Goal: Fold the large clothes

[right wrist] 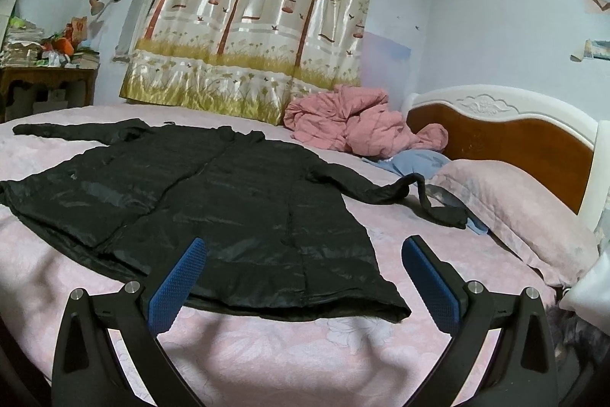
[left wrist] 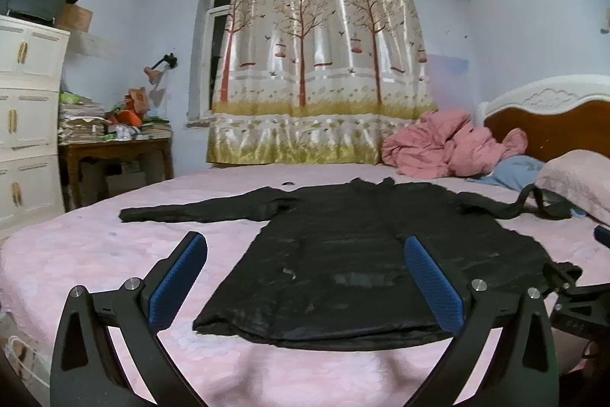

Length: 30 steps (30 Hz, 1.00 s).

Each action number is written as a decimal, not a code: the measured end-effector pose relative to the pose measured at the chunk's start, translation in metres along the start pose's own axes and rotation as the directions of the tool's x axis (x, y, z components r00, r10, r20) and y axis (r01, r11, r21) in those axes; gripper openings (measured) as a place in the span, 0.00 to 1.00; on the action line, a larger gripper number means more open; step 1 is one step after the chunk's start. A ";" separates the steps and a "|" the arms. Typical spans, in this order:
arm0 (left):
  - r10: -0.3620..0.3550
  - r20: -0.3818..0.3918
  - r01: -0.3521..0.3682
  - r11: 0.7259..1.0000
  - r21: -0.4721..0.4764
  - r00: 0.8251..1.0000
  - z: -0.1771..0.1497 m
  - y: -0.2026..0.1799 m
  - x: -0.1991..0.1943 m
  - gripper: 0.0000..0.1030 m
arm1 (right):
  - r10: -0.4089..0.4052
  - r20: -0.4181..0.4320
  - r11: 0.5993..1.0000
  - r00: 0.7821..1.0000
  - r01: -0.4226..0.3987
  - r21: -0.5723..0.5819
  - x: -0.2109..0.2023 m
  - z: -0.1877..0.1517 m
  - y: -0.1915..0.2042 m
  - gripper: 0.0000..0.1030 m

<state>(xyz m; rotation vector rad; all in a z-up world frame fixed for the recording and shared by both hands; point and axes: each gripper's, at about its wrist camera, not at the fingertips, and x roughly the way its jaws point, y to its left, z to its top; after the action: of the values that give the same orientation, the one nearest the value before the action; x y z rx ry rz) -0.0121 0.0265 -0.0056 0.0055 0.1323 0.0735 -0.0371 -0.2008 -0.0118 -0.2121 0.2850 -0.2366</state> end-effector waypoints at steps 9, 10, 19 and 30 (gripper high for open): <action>0.006 0.004 -0.006 0.999 0.053 1.000 -0.002 -0.013 -0.004 1.00 | -0.029 0.048 0.998 0.998 0.026 0.057 -0.008 -0.001 -0.011 1.00; 0.006 0.015 -0.007 0.998 0.063 1.000 -0.002 -0.015 -0.006 1.00 | -0.029 0.058 0.997 0.998 0.025 0.068 -0.009 -0.001 -0.014 1.00; -0.115 0.012 0.112 0.983 0.149 0.993 0.005 -0.025 -0.007 1.00 | -0.024 0.104 0.996 0.994 0.016 0.083 -0.020 0.000 -0.025 1.00; -0.058 -0.167 0.091 0.976 0.197 0.984 0.011 0.006 0.040 1.00 | 0.062 -0.131 0.996 0.989 -0.053 0.072 0.015 0.007 -0.043 1.00</action>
<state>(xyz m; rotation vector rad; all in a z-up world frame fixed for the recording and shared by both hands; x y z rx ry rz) 0.0286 0.0353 0.0001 0.1996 0.3011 -0.0153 -0.0299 -0.2440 0.0016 -0.1205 0.4147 -0.2031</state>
